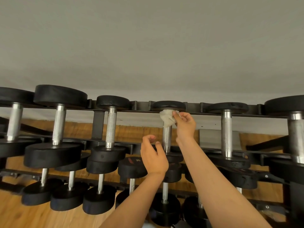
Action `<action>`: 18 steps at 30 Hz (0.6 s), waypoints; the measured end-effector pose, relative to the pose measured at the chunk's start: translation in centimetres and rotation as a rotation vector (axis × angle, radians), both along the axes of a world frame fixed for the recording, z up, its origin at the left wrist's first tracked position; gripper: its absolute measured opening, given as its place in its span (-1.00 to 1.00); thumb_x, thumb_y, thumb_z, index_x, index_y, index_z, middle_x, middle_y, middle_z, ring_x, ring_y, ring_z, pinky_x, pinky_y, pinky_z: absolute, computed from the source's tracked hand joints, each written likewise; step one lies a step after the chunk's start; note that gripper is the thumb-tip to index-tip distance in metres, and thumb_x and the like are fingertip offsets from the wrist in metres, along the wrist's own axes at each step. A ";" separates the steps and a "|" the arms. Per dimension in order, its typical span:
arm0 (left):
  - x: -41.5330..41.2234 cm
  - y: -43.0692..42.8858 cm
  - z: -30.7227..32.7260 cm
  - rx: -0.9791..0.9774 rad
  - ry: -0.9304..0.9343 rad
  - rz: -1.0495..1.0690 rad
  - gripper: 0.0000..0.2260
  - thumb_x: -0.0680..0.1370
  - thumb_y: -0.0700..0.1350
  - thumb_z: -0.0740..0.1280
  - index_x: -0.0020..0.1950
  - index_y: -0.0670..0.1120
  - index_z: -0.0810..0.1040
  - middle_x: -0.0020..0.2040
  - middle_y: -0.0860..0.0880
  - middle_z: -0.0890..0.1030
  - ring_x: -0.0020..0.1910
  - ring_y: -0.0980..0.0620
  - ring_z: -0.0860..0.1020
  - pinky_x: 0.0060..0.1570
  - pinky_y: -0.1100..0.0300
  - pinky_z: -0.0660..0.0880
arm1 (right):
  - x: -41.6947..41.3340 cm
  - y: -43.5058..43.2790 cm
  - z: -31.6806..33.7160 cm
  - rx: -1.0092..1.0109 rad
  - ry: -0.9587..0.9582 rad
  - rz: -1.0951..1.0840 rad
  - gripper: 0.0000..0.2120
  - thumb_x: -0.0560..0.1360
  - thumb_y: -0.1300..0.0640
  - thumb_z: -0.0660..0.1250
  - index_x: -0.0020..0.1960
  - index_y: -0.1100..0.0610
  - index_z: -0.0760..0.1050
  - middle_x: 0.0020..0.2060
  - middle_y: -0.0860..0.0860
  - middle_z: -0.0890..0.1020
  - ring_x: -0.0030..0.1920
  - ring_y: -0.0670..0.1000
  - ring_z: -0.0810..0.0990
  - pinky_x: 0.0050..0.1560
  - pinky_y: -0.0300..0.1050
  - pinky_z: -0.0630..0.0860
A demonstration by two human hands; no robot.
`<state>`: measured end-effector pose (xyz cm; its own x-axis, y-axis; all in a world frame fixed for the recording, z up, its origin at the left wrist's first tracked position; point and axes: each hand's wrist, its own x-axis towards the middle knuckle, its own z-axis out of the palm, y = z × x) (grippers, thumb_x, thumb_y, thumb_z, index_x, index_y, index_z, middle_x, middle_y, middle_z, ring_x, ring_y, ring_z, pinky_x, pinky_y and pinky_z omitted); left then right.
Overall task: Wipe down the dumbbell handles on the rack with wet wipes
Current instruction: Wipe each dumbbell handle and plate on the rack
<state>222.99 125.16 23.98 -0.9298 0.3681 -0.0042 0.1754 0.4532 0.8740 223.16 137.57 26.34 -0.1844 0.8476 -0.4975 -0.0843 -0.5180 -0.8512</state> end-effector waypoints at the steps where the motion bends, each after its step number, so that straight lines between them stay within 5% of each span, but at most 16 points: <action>1: 0.0 0.0 0.0 0.003 0.001 -0.003 -0.86 0.59 -0.21 0.23 0.07 0.02 0.40 0.00 0.09 0.51 0.02 0.07 0.49 0.06 0.12 0.43 | 0.1 -0.1 -0.1 -0.002 0.008 0.001 -0.88 0.48 0.22 0.44 -0.14 0.12 0.49 -0.21 0.00 0.59 -0.09 -0.01 0.58 -0.09 -0.23 0.53; 6: -0.1 -0.1 0.0 0.001 -0.002 -0.010 -0.85 0.58 -0.21 0.23 0.06 0.03 0.39 -0.01 0.11 0.50 0.02 0.08 0.49 0.05 0.13 0.43 | -0.6 -0.7 0.5 -0.042 0.044 0.090 -0.75 0.45 0.19 0.48 0.07 0.14 0.50 -0.07 -0.02 0.62 -0.11 -0.09 0.61 -0.27 -0.32 0.51; 11: -0.1 -0.1 0.1 0.008 -0.022 -0.009 -0.86 0.58 -0.21 0.24 0.06 0.02 0.40 -0.02 0.14 0.50 0.01 0.11 0.49 0.05 0.14 0.42 | -0.4 -0.1 0.1 -0.036 0.018 0.004 -0.93 0.50 0.19 0.42 -0.09 0.11 0.53 -0.15 -0.03 0.62 -0.09 -0.07 0.60 -0.16 -0.28 0.52; 18: -0.1 0.0 0.0 0.015 -0.019 0.000 -0.84 0.58 -0.22 0.23 0.05 0.04 0.40 -0.02 0.16 0.51 0.02 0.08 0.50 0.09 0.05 0.45 | 0.5 0.8 -0.4 -0.031 -0.004 0.156 -0.91 0.53 0.15 0.39 -0.13 0.12 0.54 -0.15 -0.01 0.62 -0.08 -0.07 0.56 -0.11 -0.28 0.46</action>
